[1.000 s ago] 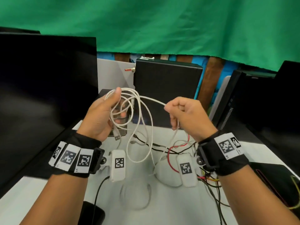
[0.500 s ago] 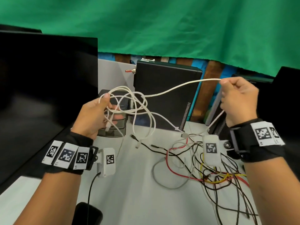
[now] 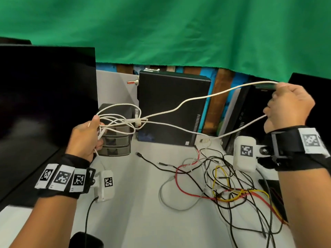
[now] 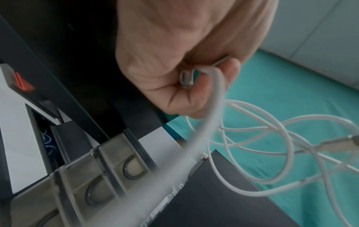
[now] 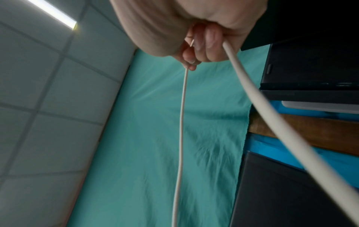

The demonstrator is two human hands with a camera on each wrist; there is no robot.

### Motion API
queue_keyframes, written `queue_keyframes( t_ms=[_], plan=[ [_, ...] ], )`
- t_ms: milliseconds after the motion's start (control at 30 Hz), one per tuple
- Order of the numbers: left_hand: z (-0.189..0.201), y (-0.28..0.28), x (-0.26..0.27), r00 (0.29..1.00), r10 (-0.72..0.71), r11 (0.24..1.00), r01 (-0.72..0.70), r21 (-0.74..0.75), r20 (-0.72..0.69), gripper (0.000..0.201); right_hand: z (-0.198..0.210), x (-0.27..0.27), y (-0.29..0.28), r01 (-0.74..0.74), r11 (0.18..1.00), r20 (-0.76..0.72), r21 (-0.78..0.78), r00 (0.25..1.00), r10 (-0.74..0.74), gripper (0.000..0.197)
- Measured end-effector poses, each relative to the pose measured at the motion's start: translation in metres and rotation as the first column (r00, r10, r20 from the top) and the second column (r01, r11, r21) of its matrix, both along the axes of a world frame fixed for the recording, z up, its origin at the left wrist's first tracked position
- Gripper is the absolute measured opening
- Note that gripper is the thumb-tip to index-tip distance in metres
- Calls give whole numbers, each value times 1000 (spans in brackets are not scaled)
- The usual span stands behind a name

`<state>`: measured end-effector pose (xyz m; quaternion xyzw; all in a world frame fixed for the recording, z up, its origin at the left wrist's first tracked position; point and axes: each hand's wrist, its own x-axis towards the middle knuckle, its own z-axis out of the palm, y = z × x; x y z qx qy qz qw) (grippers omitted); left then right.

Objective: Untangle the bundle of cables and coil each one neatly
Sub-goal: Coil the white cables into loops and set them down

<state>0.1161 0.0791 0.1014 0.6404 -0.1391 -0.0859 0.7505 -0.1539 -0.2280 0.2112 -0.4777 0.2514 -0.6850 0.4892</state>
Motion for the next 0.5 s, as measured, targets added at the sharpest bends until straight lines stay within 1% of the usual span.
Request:
queue_keyframes(
  t_ms=[33,100,133,167,200,233,267,300,333,367,433,467,500],
  plan=[
    [0,0,1,1000,9,1000,-9,6,6,38,2,-6,-3,13,1000,19,4,1000,-13,21],
    [0,4,7,997,80,997,-80,13,-2,37,6,-20,-12,7,1000,26,14,1000,-7,19],
    [-2,8,12,992,124,992,-124,14,-15,36,7,-28,-18,-16,999,-31,28,999,16,19],
    [-4,13,17,987,155,988,-155,9,-32,35,9,-36,-22,-63,996,-133,56,989,70,20],
    [-7,17,22,984,172,985,-173,-8,-44,35,11,-43,-26,-139,986,-253,97,954,160,21],
    [-9,21,26,982,182,982,-184,-33,-51,35,12,-50,-28,-224,964,-388,146,883,264,21],
    [-11,23,30,980,191,980,-194,-55,-54,35,12,-55,-30,-284,941,-526,185,780,339,19],
    [-12,24,32,979,195,977,-199,-75,-54,35,11,-60,-31,-311,929,-636,203,679,366,17],
    [-12,23,32,980,194,976,-197,-88,-47,35,10,-62,-30,-308,933,-700,187,624,346,15],
    [-12,22,32,981,190,977,-192,-94,-35,34,9,-64,-30,-276,951,-716,140,635,290,14],
    [-11,17,28,982,185,978,-186,-90,-19,34,7,-64,-28,-157,988,-673,12,729,124,15],
    [-10,14,25,983,181,979,-181,-89,-11,34,6,-63,-27,-118,992,-656,-34,752,67,15],
    [-8,12,22,985,172,981,-171,-90,2,34,4,-61,-26,-110,992,-653,-63,756,42,14]
  ],
)
